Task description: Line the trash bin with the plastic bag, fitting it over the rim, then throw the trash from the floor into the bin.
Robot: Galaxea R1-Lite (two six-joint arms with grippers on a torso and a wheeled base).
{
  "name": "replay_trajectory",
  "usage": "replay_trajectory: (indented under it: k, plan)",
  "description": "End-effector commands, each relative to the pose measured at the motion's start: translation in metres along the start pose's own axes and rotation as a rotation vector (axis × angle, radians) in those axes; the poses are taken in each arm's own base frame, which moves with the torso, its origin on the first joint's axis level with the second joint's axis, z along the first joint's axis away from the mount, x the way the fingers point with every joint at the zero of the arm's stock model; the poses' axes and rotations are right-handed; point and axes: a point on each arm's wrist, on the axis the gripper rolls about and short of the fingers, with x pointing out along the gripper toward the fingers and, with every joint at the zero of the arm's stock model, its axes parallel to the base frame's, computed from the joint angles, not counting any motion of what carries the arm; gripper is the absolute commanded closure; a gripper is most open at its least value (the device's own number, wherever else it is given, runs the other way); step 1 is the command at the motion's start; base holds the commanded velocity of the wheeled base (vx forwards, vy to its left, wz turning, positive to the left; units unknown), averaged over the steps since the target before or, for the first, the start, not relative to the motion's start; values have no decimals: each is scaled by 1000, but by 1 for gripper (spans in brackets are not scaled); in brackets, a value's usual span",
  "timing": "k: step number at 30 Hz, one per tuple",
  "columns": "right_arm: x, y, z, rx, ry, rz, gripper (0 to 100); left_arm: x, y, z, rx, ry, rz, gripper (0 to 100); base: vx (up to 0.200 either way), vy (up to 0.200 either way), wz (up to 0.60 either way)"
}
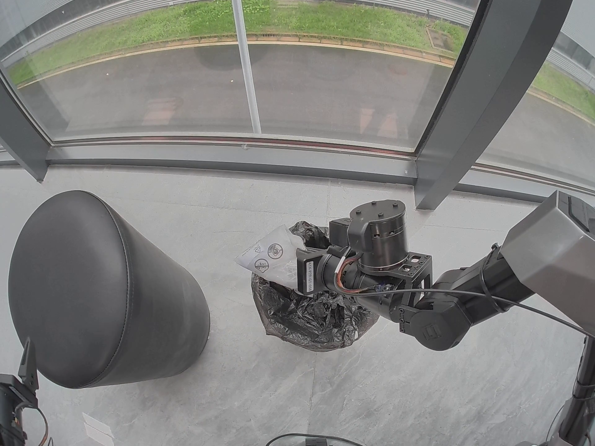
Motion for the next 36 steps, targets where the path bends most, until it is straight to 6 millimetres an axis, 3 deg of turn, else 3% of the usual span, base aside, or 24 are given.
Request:
replay_trajectory:
  k: [1, 7, 11, 23, 32, 33, 36]
  plan:
    - [7, -2, -7, -1, 7, -6, 100, -9, 5, -14, -4, -40, 18, 0, 0, 0, 0]
    - [12, -6, -15, -4, 17, -15, 100, -20, 9, -32, -26, -88, -63, 0, 0, 0, 0]
    - [14, -7, -16, -8, 20, -18, 100, -22, 9, -44, -17, -10, -131, 0, 0, 0, 0]
    - [21, -24, -20, -11, 32, -64, 100, -24, 2, -44, -72, 14, -422, 0, 0, 0, 0]
    - [31, -38, -33, -28, 63, -96, 100, -24, 2, -44, -79, 12, -437, 0, 0, 0, 0]
    - [31, -39, -34, -31, 63, -97, 0, -24, 2, -44, -80, 12, -437, 0, 0, 0, 0]
    - [32, -40, -36, -39, 69, -100, 0, -24, 2, -43, -87, 8, -432, 0, 0, 0, 0]
